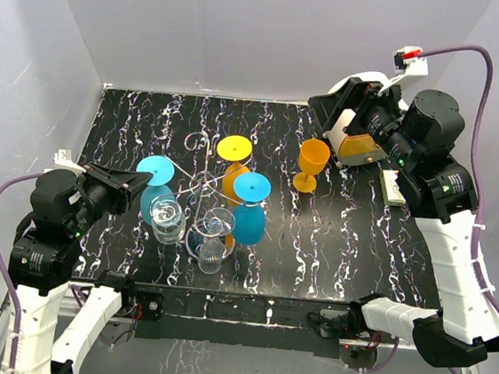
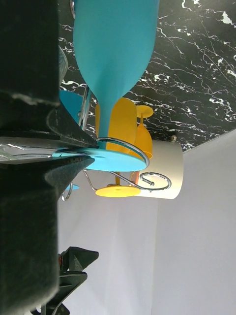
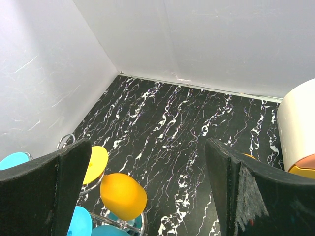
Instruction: Take the wine glass off the wine glass rack
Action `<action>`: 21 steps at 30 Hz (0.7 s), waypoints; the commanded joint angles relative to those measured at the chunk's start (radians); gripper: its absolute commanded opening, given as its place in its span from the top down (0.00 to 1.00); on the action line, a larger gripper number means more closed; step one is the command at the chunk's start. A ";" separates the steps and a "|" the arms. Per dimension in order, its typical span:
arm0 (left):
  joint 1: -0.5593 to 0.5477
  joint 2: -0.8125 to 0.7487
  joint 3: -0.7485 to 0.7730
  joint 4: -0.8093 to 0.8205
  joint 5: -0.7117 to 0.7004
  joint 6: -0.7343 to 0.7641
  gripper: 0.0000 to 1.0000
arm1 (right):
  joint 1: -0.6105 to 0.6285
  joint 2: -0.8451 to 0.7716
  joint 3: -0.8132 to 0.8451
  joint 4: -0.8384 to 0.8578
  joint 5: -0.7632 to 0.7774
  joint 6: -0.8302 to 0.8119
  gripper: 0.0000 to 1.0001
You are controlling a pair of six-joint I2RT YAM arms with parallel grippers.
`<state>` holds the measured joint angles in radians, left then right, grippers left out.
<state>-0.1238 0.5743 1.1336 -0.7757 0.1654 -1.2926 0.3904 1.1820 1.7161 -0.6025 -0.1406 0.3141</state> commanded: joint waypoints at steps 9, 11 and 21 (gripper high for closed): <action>-0.003 0.026 0.072 0.002 -0.005 -0.034 0.98 | -0.005 -0.028 0.000 0.068 0.011 -0.005 0.02; -0.003 0.028 0.082 0.001 -0.016 -0.034 1.00 | -0.004 -0.029 0.001 0.069 0.013 -0.006 0.02; -0.003 0.034 0.088 0.007 -0.074 -0.043 1.00 | -0.004 -0.037 0.003 0.070 0.018 -0.010 0.02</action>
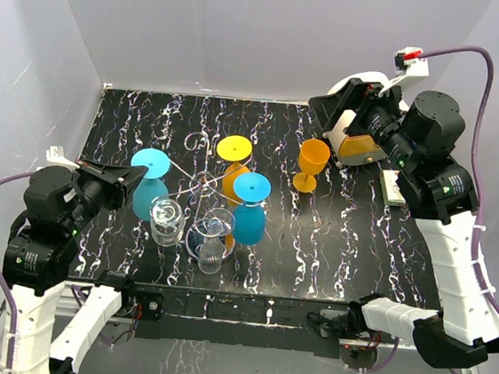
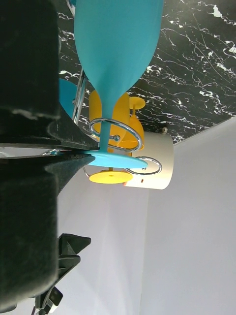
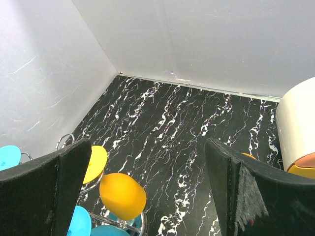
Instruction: Take the wine glass off the wine glass rack
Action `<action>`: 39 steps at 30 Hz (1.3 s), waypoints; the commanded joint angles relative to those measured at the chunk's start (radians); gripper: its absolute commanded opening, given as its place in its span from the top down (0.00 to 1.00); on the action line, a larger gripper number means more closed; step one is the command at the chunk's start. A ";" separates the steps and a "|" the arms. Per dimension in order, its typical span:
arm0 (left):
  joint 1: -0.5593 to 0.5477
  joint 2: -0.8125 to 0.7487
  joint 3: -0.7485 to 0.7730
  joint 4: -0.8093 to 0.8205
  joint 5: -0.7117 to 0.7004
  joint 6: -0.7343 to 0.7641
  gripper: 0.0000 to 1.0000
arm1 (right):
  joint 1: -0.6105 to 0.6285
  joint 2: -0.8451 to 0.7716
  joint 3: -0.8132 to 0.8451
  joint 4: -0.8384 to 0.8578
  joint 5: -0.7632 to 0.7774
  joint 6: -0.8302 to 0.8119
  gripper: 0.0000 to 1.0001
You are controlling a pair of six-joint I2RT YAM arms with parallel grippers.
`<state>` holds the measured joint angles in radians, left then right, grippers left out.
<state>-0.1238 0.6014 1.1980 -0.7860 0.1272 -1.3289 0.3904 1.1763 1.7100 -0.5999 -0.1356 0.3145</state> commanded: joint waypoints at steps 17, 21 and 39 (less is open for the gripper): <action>-0.003 0.110 0.016 0.182 0.142 0.061 1.00 | -0.004 -0.041 -0.009 0.076 0.019 -0.016 0.02; -0.004 0.101 0.022 0.179 0.189 0.075 1.00 | -0.003 -0.037 -0.024 0.083 0.003 -0.008 0.02; -0.004 0.038 0.073 -0.003 0.181 0.101 1.00 | -0.003 -0.041 -0.015 0.089 -0.013 0.005 0.02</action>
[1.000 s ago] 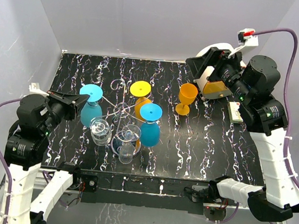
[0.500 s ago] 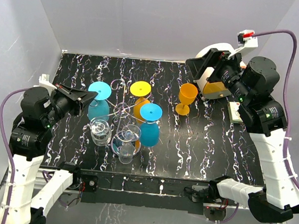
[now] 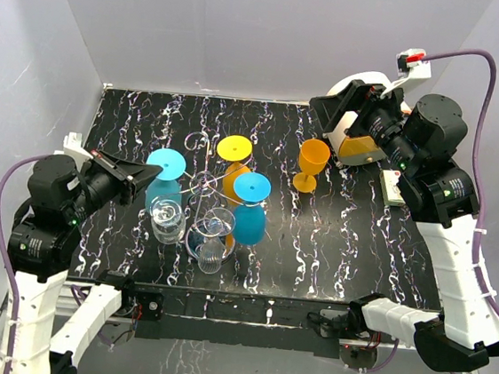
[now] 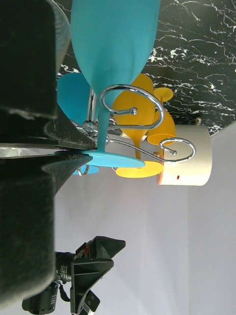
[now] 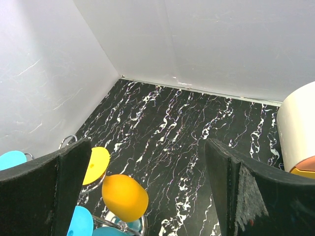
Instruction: Take the wine glass off the wine glass rack
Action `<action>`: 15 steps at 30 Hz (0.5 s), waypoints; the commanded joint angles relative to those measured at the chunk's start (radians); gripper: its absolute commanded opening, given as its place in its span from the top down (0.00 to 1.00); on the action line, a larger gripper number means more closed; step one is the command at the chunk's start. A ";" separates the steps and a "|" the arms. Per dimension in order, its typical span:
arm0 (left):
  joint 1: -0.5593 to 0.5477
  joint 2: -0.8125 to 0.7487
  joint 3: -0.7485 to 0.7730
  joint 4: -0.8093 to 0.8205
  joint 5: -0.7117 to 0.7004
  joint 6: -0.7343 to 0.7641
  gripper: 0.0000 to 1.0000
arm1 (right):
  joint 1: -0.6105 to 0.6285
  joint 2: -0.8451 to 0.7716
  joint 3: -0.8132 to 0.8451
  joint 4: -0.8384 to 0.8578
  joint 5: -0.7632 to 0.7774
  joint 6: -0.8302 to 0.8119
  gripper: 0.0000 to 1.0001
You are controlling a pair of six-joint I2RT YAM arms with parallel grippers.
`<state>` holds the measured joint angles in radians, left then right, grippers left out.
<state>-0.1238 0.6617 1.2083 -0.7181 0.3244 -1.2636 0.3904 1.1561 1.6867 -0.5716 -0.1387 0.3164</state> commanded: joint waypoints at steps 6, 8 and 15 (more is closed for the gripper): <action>-0.004 -0.050 0.122 -0.175 -0.122 0.058 1.00 | -0.003 -0.018 0.019 0.057 -0.021 0.009 0.02; -0.003 -0.053 0.138 -0.198 -0.148 0.059 1.00 | -0.002 -0.018 0.022 0.056 -0.021 0.010 0.02; -0.005 -0.050 0.245 -0.305 -0.270 0.061 1.00 | 0.005 -0.009 0.032 0.064 -0.033 0.010 0.02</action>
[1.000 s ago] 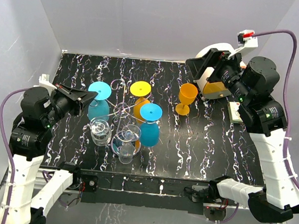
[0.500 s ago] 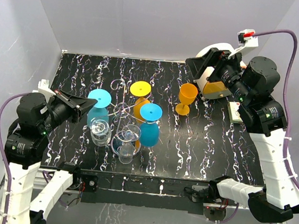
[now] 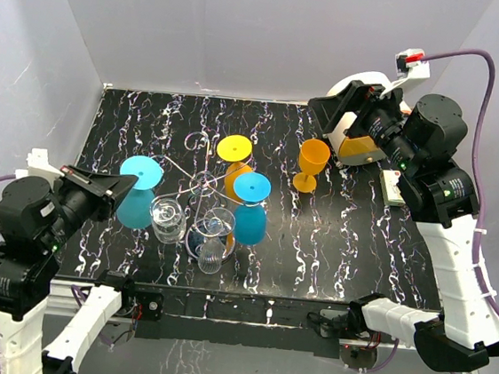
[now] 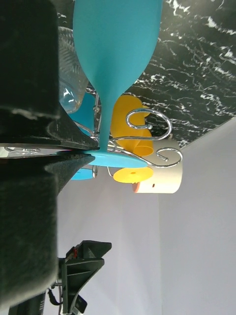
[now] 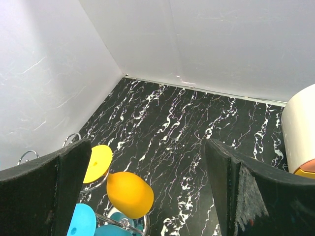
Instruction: Take the wine glass off the wine glass rack
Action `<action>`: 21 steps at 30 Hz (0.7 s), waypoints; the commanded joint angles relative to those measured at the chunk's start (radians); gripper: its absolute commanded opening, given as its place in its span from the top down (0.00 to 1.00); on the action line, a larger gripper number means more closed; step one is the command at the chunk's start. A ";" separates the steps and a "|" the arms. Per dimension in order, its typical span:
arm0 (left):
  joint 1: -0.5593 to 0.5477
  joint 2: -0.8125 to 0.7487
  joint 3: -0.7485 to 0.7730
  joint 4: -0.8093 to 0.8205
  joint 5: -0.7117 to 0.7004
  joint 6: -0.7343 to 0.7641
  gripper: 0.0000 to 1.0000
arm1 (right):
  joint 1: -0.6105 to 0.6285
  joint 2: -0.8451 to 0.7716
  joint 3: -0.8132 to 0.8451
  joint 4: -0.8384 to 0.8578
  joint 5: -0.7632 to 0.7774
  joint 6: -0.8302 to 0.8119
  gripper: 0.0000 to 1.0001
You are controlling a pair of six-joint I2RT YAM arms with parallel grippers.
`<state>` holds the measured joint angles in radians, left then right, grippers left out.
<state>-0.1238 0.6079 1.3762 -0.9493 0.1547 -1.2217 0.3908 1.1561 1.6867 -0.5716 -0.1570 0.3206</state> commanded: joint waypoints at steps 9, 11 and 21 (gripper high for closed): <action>-0.061 0.067 0.315 -0.003 -0.274 0.077 1.00 | 0.022 0.012 0.060 0.062 -0.036 0.008 0.02; -0.076 0.097 0.375 0.059 -0.288 0.101 1.00 | 0.023 0.020 0.069 0.063 -0.044 0.013 0.02; -0.108 0.225 0.480 0.560 -0.043 0.085 1.00 | 0.023 0.052 0.092 0.179 -0.187 0.156 0.02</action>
<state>-0.2237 0.7673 1.8450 -0.6807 -0.0338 -1.1191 0.4114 1.2072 1.7351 -0.5388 -0.2497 0.3897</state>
